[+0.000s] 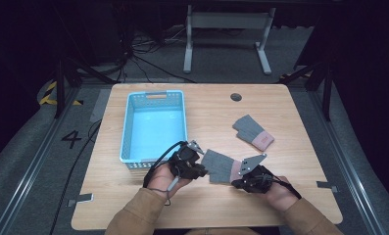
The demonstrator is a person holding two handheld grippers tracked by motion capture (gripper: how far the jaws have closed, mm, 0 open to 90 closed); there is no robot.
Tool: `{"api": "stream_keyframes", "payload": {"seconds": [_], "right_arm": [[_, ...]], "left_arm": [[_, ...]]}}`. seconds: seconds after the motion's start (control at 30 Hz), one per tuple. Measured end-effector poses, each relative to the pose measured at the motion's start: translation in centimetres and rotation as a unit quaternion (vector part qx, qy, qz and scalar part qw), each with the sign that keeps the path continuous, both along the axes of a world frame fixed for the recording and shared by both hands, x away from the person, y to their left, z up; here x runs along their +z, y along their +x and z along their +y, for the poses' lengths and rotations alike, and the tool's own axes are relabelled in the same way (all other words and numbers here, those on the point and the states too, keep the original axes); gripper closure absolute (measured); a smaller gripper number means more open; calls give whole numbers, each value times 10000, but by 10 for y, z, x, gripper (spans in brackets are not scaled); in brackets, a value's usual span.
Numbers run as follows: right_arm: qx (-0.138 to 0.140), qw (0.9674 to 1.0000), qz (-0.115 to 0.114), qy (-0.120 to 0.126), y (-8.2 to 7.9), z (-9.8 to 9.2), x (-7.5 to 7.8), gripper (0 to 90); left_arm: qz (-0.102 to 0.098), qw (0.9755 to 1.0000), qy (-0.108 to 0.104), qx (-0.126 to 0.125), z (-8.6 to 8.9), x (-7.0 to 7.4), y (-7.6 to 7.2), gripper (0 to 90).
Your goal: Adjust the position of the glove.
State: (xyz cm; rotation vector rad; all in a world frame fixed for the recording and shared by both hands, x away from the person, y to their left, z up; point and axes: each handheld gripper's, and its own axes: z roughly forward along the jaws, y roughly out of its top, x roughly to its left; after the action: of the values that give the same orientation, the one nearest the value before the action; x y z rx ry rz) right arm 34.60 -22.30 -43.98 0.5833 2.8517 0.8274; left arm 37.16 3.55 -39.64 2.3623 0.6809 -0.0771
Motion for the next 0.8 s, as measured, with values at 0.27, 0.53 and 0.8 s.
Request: {"api": "stream_keyframes", "payload": {"seconds": [0.27, 0.53, 0.8], "right_arm": [[-159, 9999, -25, -23, 5, -6, -1, 900], [-325, 9995, -59, -13, 9, -12, -2, 900], [-517, 9986, -84, 21, 13, -17, -2, 900]], "left_arm": [[12, 10000, 5, -4, 0, 0, 0, 766], [30, 10000, 19, -29, -1, -1, 1, 763], [43, 10000, 62, -62, -1, -1, -1, 760]]}}
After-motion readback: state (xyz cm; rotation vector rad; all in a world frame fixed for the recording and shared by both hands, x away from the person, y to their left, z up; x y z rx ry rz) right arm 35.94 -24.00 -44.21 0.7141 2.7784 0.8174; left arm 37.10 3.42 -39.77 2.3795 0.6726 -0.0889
